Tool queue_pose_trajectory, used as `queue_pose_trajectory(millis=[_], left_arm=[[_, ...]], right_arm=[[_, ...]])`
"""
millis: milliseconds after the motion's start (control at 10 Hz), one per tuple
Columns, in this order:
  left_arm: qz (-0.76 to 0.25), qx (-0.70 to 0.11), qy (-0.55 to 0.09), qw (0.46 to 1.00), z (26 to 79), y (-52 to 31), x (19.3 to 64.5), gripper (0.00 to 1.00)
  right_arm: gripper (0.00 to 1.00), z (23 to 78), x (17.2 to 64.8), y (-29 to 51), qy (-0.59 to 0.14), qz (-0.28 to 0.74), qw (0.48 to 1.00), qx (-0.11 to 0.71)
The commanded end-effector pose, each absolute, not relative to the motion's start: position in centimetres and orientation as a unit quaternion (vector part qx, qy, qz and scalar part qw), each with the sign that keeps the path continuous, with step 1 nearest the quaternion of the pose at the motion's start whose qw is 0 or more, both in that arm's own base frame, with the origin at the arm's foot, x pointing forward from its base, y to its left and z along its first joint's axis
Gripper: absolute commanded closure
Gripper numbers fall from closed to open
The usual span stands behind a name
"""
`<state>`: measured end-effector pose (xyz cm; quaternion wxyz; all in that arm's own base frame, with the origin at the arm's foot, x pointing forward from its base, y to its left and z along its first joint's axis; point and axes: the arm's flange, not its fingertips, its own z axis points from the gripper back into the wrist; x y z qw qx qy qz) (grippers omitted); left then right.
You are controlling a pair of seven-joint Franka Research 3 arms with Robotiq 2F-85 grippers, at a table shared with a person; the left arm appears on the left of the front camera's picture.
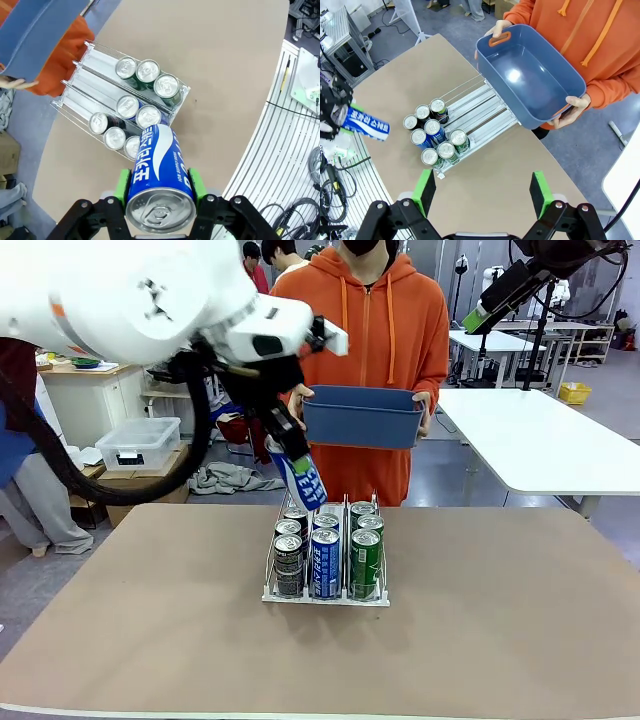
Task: Fill the beverage cans into the dispenser.
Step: Place the picked Ionic drink in the line of the Automatic Can Dispenser with the same cans.
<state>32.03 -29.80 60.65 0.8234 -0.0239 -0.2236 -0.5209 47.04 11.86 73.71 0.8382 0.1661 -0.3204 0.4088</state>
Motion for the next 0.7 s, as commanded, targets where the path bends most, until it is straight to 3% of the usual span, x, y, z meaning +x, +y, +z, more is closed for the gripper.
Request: queue_pose_trajectory(millis=[0,600], left_arm=[[-0.507,0.022,-0.24,0.828,59.5,-32.1,31.0,0.43],[-0.559,0.06,-0.238,0.792,53.4,-34.5,29.5,0.43]], right_arm=[[0.0,73.6,47.0,11.8,-0.319,0.41,0.838,0.165],[0.0,73.6,47.0,11.8,-0.319,0.41,0.838,0.165]])
